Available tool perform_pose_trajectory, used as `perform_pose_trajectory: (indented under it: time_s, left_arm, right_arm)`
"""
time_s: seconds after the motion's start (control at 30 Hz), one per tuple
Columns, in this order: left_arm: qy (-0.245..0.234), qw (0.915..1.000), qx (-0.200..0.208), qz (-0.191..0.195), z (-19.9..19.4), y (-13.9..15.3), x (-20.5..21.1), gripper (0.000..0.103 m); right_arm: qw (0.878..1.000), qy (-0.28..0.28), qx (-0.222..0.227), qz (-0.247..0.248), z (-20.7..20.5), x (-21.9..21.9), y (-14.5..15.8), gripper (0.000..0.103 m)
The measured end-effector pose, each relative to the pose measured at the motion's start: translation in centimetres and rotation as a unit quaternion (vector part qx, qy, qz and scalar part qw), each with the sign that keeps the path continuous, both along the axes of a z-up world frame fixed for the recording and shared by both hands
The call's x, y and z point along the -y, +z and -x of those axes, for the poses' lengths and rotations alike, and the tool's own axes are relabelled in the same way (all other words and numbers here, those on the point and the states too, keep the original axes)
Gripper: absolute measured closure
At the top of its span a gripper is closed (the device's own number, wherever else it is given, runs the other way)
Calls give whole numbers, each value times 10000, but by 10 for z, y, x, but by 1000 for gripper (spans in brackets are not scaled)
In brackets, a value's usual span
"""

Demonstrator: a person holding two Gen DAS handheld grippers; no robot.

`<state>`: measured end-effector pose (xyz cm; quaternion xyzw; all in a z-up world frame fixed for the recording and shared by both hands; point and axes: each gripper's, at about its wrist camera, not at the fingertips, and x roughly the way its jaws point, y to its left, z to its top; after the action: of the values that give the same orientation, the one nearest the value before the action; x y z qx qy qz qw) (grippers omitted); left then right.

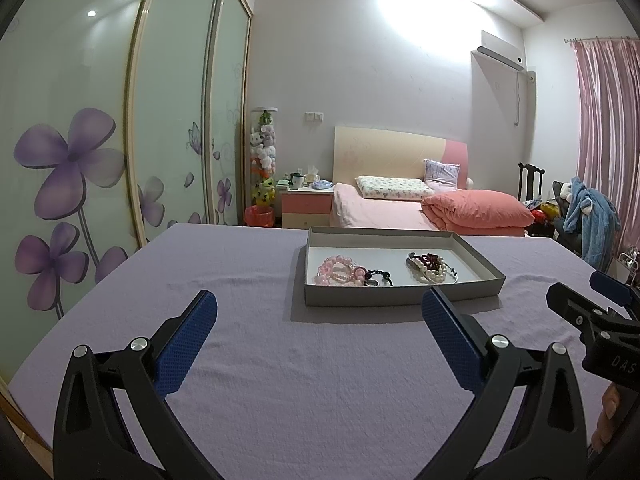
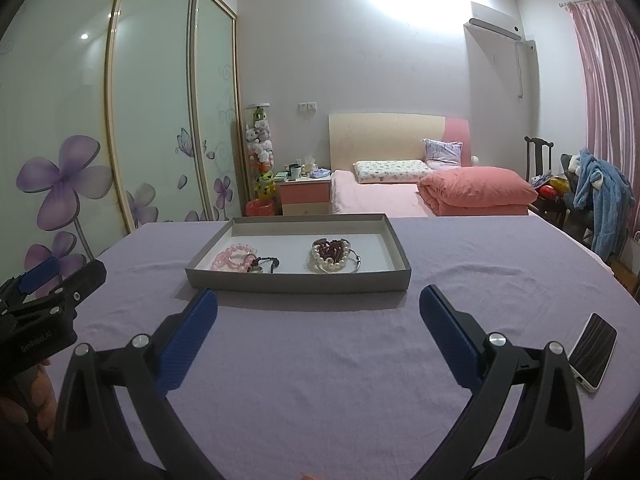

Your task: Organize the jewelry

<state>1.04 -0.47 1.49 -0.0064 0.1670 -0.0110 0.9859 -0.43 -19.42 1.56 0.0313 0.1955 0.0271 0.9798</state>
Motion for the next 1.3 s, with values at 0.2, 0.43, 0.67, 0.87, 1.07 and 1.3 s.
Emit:
perform_pose_trajectory:
  time_s: [0.2, 0.43, 0.67, 0.87, 1.07, 1.3]
  left_arm:
    - [-1, 10000, -11, -3, 2, -4, 2, 2]
    - [1, 10000, -11, -6, 2, -3, 2, 2]
    - [0, 10000, -14, -3, 1, -3, 2, 2]
    - [2, 10000, -20, -4, 1, -2, 2, 2]
    - [-19, 10000, -50, 2, 0, -5, 4, 2]
    - [-1, 10000, -49, -25, 1, -6, 6, 2]
  right_arm:
    - [10000, 1, -5, -1, 0, 0, 0, 4]
    - [10000, -2, -6, -6, 0, 0, -1, 4]
    - [10000, 0, -8, -6, 0, 0, -1, 4]
    - [10000, 0, -8, -7, 0, 0, 0, 4]
    - [10000, 1, -10, -8, 0, 0, 0, 4]
    - [10000, -1, -11, -12, 0, 1, 0, 4]
